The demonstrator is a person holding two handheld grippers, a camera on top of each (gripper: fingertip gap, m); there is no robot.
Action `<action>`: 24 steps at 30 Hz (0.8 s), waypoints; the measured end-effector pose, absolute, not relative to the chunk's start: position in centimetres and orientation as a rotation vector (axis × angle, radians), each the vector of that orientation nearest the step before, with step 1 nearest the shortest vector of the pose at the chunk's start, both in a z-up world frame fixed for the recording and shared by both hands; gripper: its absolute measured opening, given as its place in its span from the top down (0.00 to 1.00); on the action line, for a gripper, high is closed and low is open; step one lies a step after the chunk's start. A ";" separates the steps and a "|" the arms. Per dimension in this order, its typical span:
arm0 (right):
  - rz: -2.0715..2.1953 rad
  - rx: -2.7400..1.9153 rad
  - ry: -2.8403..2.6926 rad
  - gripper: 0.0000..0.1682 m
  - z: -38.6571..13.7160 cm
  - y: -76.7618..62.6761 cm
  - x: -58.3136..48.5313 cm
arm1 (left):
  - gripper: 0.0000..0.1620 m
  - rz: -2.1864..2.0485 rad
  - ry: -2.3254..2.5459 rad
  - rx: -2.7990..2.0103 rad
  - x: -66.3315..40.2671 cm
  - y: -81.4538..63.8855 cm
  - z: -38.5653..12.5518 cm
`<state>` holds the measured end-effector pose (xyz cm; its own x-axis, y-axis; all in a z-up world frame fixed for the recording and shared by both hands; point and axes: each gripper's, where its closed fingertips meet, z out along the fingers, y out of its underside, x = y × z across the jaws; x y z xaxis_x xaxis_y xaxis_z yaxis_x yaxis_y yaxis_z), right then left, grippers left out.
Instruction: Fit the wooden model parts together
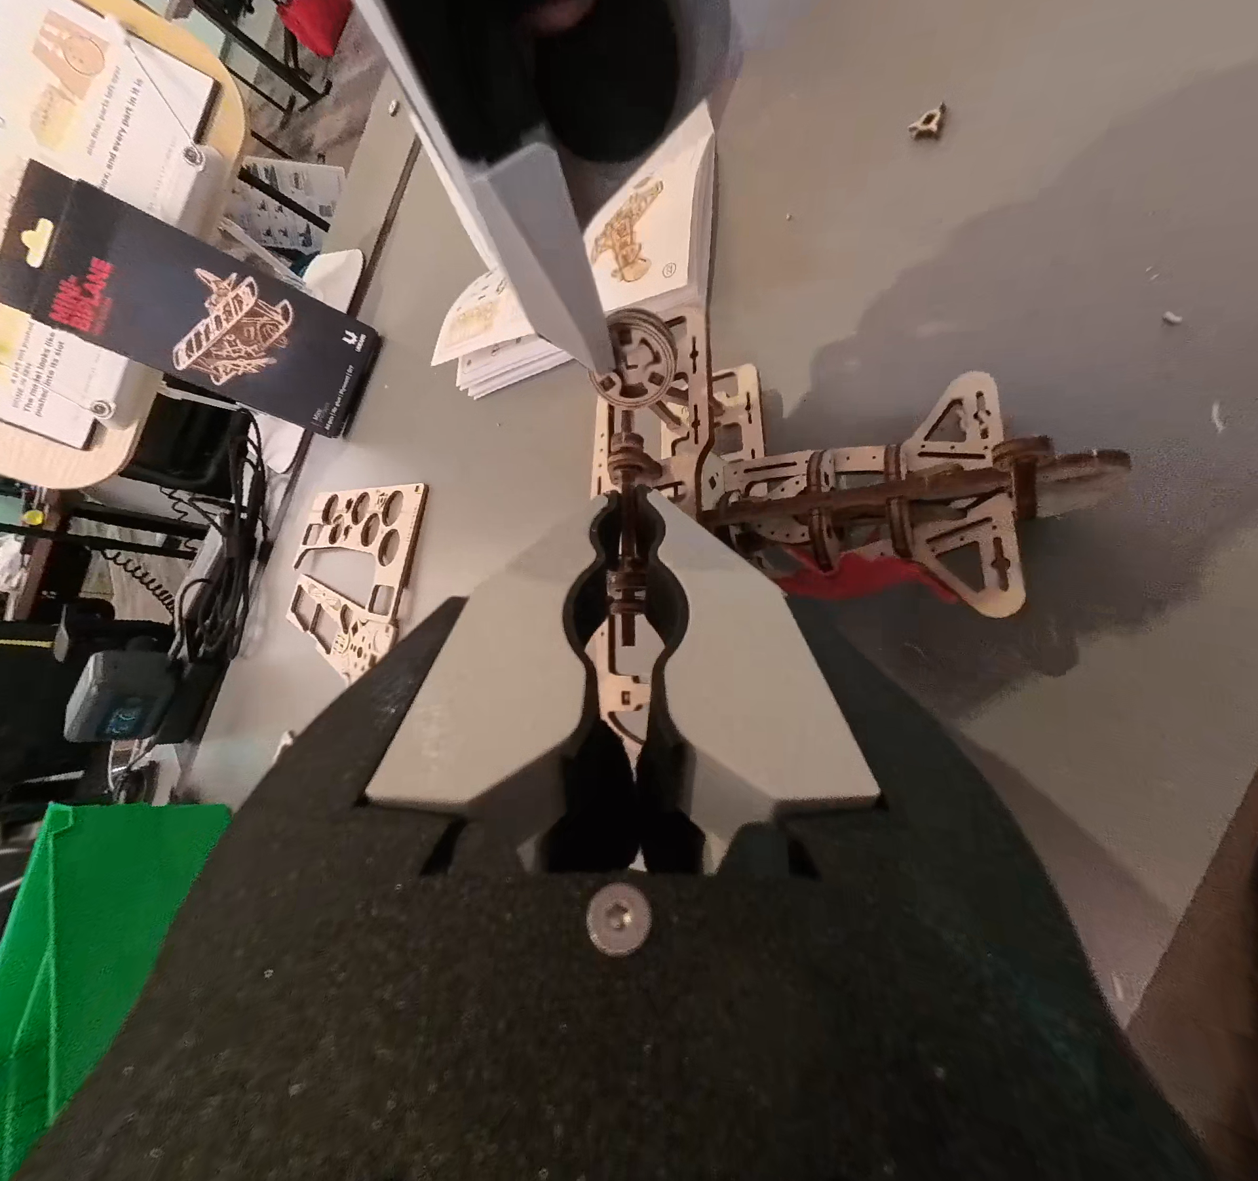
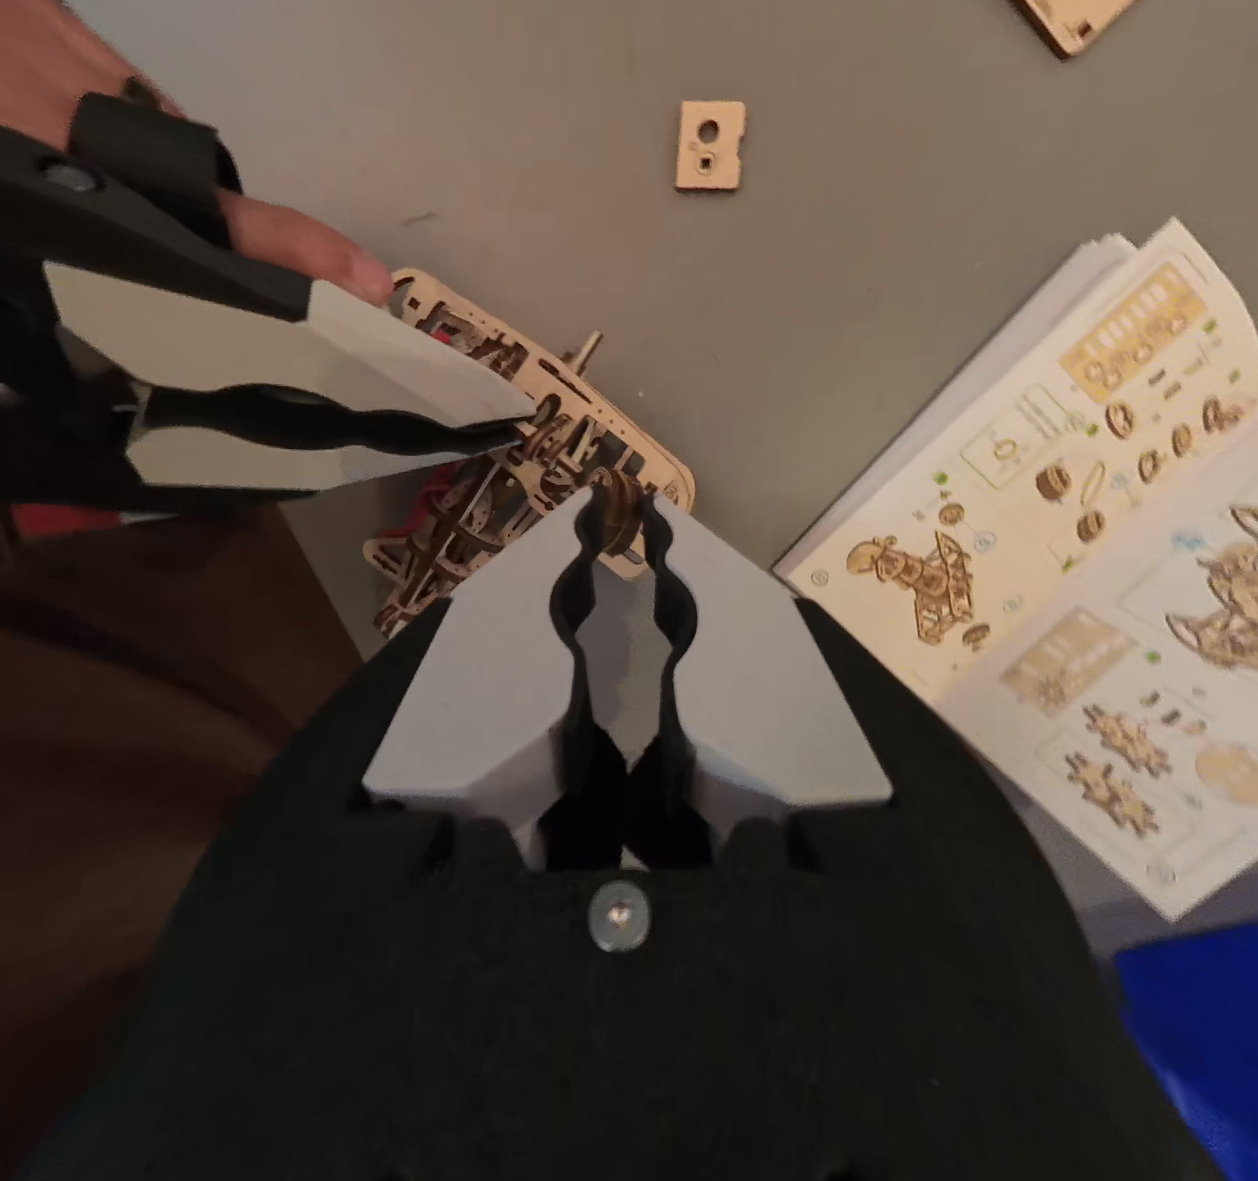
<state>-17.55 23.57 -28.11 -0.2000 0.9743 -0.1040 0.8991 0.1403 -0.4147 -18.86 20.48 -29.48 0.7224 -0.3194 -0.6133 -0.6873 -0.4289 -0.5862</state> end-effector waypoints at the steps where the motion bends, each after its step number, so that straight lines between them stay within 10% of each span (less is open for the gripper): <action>1: 0.543 -1.885 -2.180 0.94 -28.1 23.7 -17.5 | 1.00 0.522 0.762 -2.036 -18.8 20.5 -29.5; 24: 0.503 -2.149 -1.936 0.94 -28.6 22.9 -18.2 | 1.00 0.520 0.716 -2.068 -18.6 20.7 -29.5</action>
<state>-18.17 22.93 -28.57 0.0814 0.9902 -0.1138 0.9202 -0.1185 -0.3732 -18.64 20.65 -29.48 0.7482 -0.2964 -0.5936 -0.6561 -0.4629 -0.5960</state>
